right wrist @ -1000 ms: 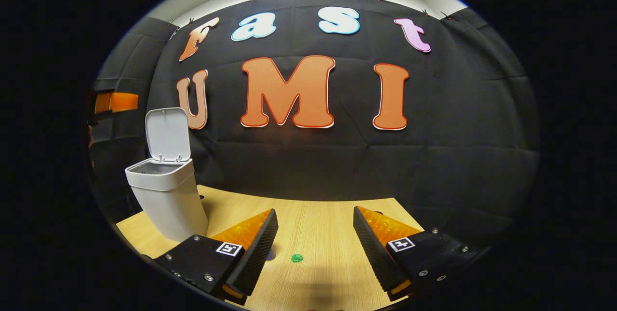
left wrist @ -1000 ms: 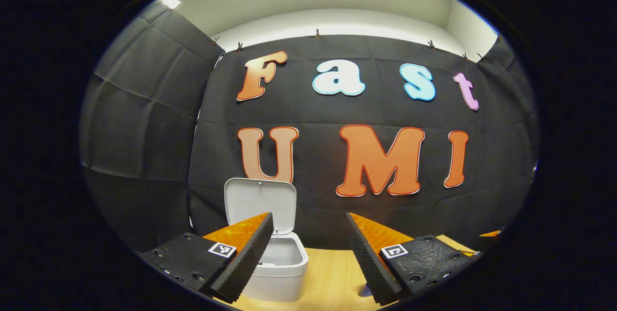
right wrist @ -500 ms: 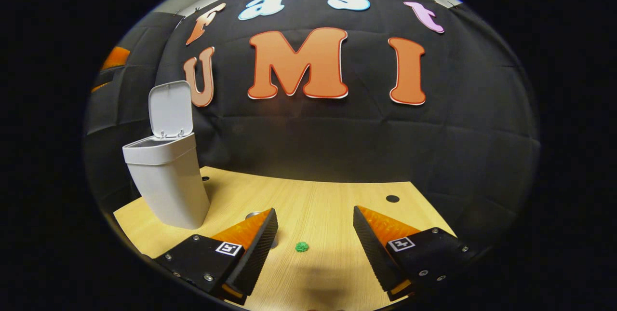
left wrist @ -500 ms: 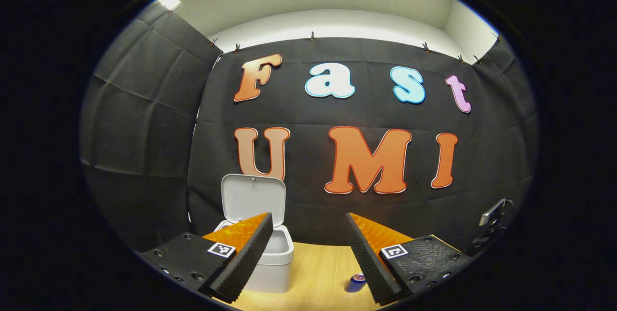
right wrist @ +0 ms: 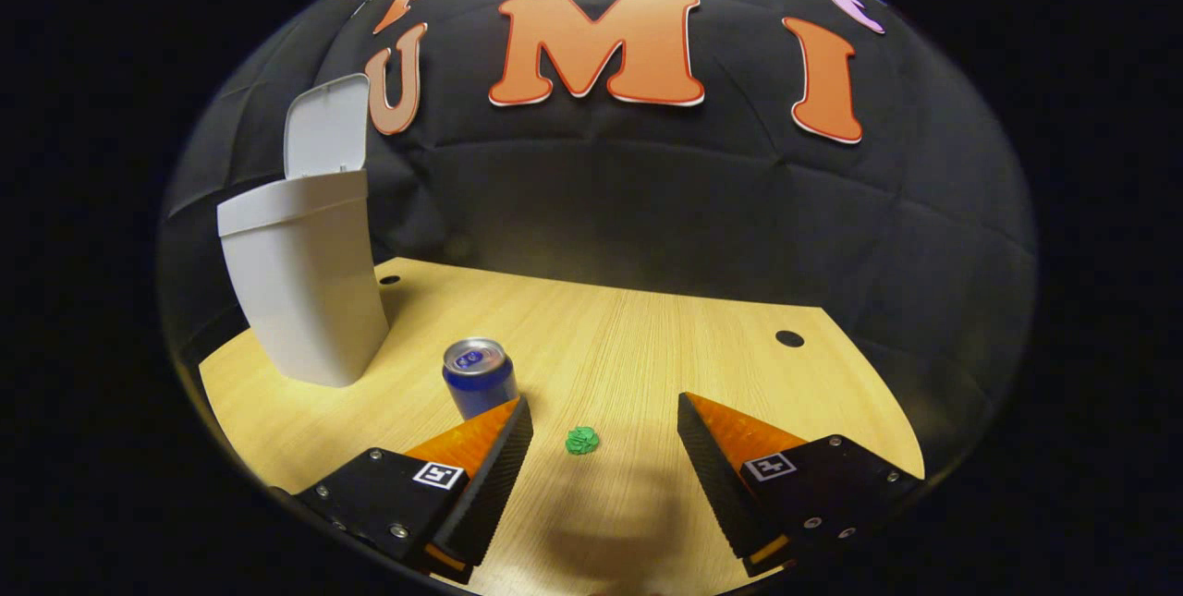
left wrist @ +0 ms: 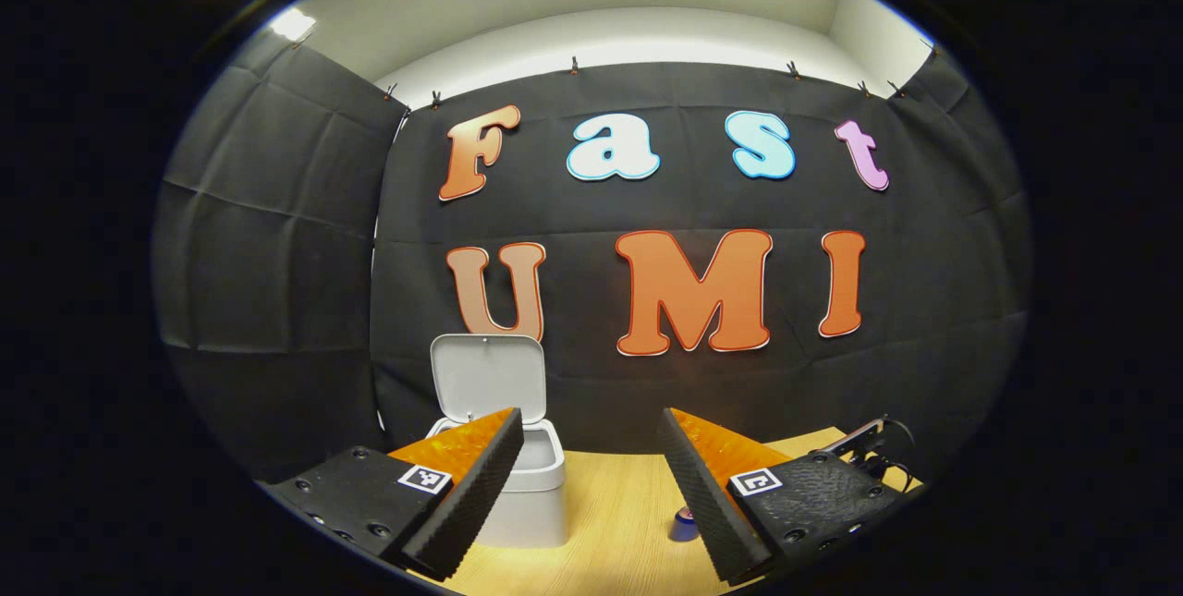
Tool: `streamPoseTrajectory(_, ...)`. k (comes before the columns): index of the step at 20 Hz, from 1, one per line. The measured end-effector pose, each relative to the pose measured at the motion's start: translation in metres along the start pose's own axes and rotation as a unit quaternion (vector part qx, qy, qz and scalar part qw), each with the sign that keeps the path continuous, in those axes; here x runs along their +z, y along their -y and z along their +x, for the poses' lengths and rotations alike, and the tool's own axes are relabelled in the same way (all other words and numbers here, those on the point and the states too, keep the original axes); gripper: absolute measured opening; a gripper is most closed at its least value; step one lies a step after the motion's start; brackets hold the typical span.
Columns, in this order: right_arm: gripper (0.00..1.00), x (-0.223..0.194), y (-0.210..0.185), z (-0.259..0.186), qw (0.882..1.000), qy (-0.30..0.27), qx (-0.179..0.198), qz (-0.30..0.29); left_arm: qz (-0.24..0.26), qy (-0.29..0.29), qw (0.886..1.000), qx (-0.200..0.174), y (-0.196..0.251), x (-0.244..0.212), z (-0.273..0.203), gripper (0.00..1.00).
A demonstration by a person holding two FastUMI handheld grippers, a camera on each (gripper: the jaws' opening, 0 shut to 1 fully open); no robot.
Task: Press the lid of the desktop garbage bin to open it, pick up the crumpled paper on the desktop and throw it into the bin, then pick up the pop can on the desktop and drop it into the bin, and finally close the garbage bin lid.
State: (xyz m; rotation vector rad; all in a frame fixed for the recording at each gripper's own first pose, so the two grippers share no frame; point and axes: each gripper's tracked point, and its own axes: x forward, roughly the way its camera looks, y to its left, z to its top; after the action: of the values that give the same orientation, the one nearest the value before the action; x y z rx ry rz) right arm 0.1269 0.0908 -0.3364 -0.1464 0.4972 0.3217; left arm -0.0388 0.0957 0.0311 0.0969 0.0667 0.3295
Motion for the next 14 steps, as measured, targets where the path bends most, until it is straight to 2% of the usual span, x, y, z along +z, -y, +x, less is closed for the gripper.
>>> streamPoseTrajectory(9,0.94,-0.05,-0.01,0.059,0.998,-0.066,-0.01,-0.008,0.029,-0.029,0.999,0.02,-0.013,-0.008,-0.015,0.92)
streamPoseTrajectory(14,0.92,-0.071,-0.012,0.078,0.995,-0.098,-0.018,-0.002,0.033,-0.053,0.998,0.015,-0.014,-0.021,-0.012,0.93)
